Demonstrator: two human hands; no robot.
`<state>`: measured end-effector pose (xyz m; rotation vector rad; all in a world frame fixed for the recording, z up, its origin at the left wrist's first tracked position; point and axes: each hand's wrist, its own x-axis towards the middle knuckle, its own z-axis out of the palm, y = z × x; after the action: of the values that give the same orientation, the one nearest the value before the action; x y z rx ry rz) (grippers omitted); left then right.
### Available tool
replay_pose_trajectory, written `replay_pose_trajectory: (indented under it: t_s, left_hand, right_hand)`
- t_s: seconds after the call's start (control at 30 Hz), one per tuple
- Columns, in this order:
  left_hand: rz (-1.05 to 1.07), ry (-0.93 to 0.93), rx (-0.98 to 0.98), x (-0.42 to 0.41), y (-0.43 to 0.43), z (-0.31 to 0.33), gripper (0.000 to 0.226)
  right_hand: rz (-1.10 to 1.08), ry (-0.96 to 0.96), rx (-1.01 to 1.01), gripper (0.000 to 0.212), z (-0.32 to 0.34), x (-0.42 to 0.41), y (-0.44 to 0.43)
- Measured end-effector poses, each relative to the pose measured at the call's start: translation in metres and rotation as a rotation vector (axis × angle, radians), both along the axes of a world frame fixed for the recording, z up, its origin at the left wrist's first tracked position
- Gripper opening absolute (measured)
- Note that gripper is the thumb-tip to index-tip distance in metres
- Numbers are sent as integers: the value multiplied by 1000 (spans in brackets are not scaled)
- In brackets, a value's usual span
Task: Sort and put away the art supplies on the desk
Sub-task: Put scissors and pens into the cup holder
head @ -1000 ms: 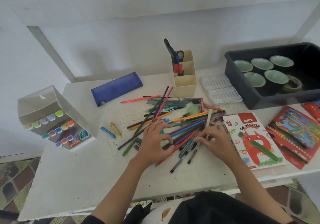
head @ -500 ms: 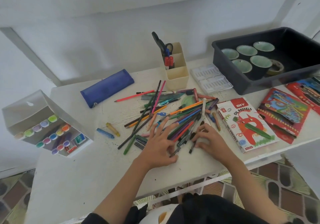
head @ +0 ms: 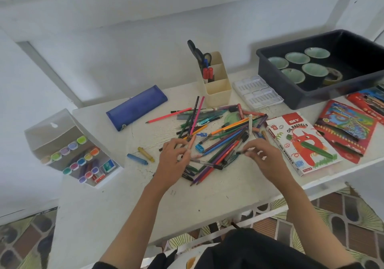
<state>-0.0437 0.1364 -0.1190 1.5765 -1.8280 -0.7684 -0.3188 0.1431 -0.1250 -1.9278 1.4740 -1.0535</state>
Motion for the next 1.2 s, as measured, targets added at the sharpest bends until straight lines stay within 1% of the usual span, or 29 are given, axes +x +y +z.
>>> replay_pose_trajectory:
  t_s: [0.07,0.17,0.3,0.4,0.53,0.63,0.7,0.77,0.9,0.97,1.03,1.1,1.2]
  left_hand:
    - [53,64,20,3,-1,6,23]
    - [110,171,21,6,-8,7,26]
    - [187,283,25,-4,-18,17,25]
    - [255,332,12,-21,-29,27,17]
    - [419,281,-66,-43,-58,36,14]
    - [536,255,-142,-59,-88,46,18]
    - [607,162,-193,-68,-112,53,24]
    - [672,52,-213,-77,-134,59,27]
    - [712,-152,-148,-91,-167,62,33]
    - [718,-214,-98,-97,-179,60,36]
    - [712,-227,-44,-102,-188,58,41]
    - [682,-206,10,-106,-195,58,44]
    - [635,-152,73,-109,-199,53,48]
  right_hand:
    - [-73,-84,-8,21,11,6,-2]
    - [-143,-159,40,15,21,13,-12]
    - [-128,-257,92,16,34,13,-34]
    - [-129,-314,121,23,46,9,-53]
    - [-107,-308,108,24,66,2,-90]
    - [-96,-281,56,16,82,1,-124]
    - [-73,-297,21,10,91,3,-149]
    - [-44,-288,-10,10,96,8,-171]
    - [37,-133,10,14,96,20,-203]
    - [83,-86,29,11,91,25,-212]
    - [125,-60,42,4,85,30,-219]
    - [162,-53,52,2,80,34,-221]
    - [217,-50,75,11,74,36,-222]
